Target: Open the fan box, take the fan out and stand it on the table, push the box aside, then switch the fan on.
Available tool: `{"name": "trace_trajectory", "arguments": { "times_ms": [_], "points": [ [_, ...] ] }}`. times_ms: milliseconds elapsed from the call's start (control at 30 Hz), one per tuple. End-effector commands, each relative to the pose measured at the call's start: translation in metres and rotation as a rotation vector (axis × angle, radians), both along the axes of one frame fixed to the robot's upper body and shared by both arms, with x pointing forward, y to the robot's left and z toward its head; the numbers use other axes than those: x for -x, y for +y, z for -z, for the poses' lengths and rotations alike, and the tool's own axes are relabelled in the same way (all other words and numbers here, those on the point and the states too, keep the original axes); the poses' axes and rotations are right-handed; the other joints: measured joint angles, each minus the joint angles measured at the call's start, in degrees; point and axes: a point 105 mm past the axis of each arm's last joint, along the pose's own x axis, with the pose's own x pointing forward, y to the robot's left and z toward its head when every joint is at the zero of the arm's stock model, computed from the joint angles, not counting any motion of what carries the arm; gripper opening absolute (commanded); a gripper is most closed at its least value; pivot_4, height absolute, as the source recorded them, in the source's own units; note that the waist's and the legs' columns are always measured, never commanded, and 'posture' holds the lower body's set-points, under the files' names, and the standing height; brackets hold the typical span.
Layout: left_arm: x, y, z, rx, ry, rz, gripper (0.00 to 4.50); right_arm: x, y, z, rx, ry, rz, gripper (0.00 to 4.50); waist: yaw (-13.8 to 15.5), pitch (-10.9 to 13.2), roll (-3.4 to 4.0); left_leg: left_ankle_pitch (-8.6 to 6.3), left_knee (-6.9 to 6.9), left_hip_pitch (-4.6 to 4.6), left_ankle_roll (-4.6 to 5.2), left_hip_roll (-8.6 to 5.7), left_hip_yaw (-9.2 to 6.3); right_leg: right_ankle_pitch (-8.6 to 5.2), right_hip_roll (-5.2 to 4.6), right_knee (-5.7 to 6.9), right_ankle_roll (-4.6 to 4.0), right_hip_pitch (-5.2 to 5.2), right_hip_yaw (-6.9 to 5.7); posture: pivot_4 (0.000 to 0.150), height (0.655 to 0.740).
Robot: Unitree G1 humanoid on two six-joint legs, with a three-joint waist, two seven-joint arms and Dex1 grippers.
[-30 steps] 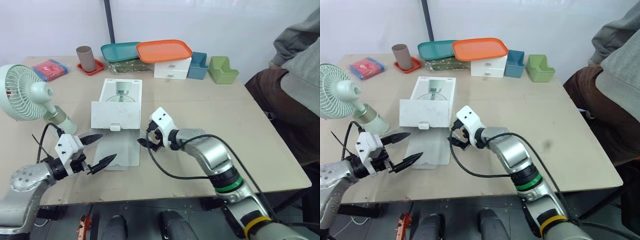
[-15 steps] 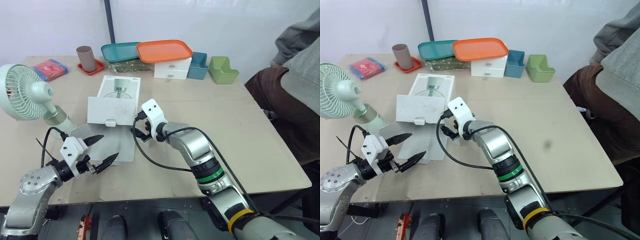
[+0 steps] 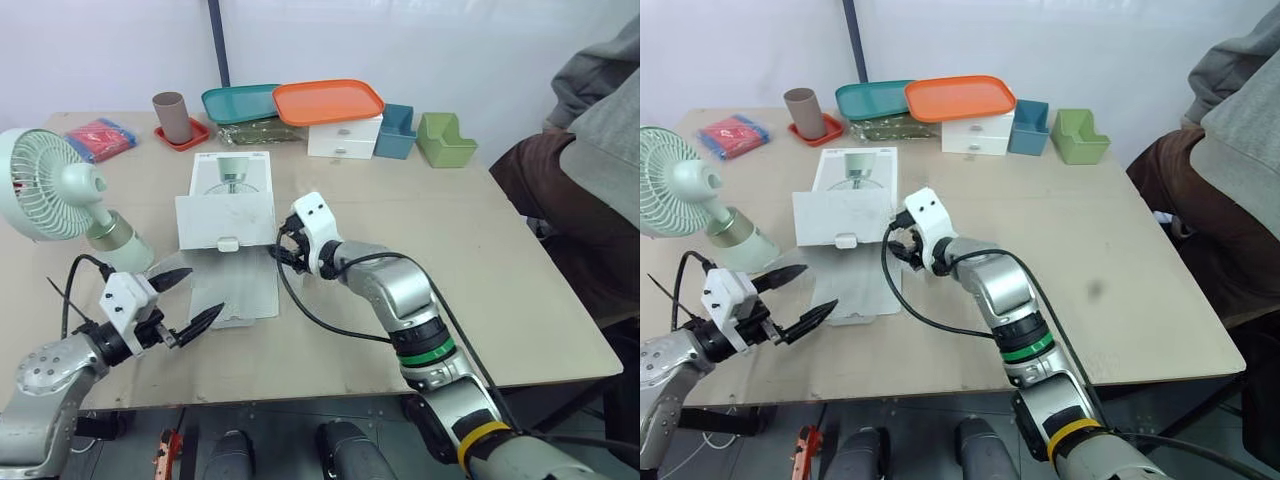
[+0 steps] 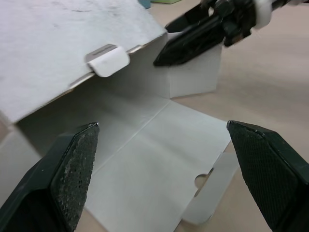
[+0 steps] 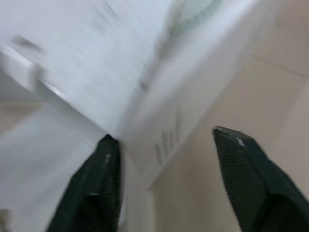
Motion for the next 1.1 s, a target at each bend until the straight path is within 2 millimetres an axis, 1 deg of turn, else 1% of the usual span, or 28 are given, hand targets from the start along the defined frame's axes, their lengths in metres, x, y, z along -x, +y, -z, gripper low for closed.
{"name": "trace_trajectory", "arguments": {
  "times_ms": [33, 100, 133, 167, 233, 367, 567, 767, 1100],
  "points": [
    [0.005, -0.001, -0.01, -0.018, -0.034, 0.017, 4.5, 0.008, 0.005, -0.018, -0.057, -0.063, -0.054, 1.48, -0.03, 0.0, 0.0, 0.0, 0.0, 0.0, 0.0, 0.0, 0.0, 0.0, 0.0, 0.0, 0.0, 0.0, 0.0, 0.15, 0.74],
    [0.005, -0.001, -0.008, -0.035, -0.029, 0.019, 4.5, 0.004, 0.006, -0.013, -0.048, -0.049, -0.03, 0.54, -0.03, 0.0, 0.0, 0.0, 0.01, 0.01, 0.0, 0.01, 0.0, 0.0, 0.01, 0.01, 0.0, -0.01, -0.01, 0.15, 0.74],
    [0.005, -0.001, -0.008, -0.041, -0.029, 0.02, 4.5, 0.003, 0.006, -0.012, -0.046, -0.047, -0.023, 0.16, -0.02, 0.0, 0.0, 0.01, 0.01, 0.02, 0.02, 0.01, -0.01, 0.0, 0.02, 0.01, 0.0, -0.02, -0.02, 0.15, 0.74],
    [0.005, -0.001, -0.009, -0.039, -0.031, 0.019, 4.5, 0.003, 0.008, -0.011, -0.047, -0.042, -0.027, 0.06, -0.02, 0.0, 0.0, 0.03, 0.01, 0.01, 0.04, 0.02, -0.02, 0.01, 0.02, 0.02, 0.01, -0.02, -0.03, 0.15, 0.74],
    [0.005, -0.001, -0.01, -0.037, -0.037, 0.015, 4.5, 0.003, 0.011, -0.009, -0.04, -0.041, -0.03, 0.06, -0.03, 0.0, 0.0, 0.05, 0.01, 0.02, 0.07, 0.02, -0.02, 0.02, 0.03, 0.02, 0.03, -0.02, -0.03, 0.15, 0.74],
    [0.003, 0.0, -0.011, -0.037, -0.041, 0.004, 4.5, -0.006, 0.01, -0.001, 0.02, -0.05, 0.015, 0.06, -0.03, 0.0, 0.0, 0.05, 0.02, 0.02, 0.07, 0.02, -0.01, 0.03, 0.02, 0.02, 0.04, -0.02, -0.02, 0.15, 0.74],
    [0.001, -0.003, -0.01, -0.031, -0.045, 0.009, 4.5, -0.011, 0.01, -0.004, 0.024, -0.074, 0.018, 0.06, -0.03, -0.01, 0.01, 0.07, 0.02, 0.03, 0.1, 0.02, -0.01, 0.04, 0.03, 0.02, 0.06, -0.01, -0.02, 0.15, 0.74],
    [-0.003, -0.004, -0.008, -0.039, -0.05, 0.006, 4.5, -0.013, 0.007, -0.002, 0.041, -0.068, 0.03, 0.06, -0.02, 0.0, 0.01, 0.07, 0.02, 0.03, 0.1, 0.02, -0.01, 0.04, 0.03, 0.01, 0.06, -0.01, -0.02, 0.15, 0.74],
    [-0.006, -0.006, -0.006, -0.041, -0.06, 0.002, 4.5, -0.01, 0.021, 0.008, 0.097, -0.032, -0.015, 0.06, -0.07, -0.01, 0.01, 0.08, 0.01, 0.04, 0.1, 0.03, 0.0, 0.06, 0.06, 0.02, 0.06, -0.02, 0.0, 0.15, 0.74]
  ]
}}
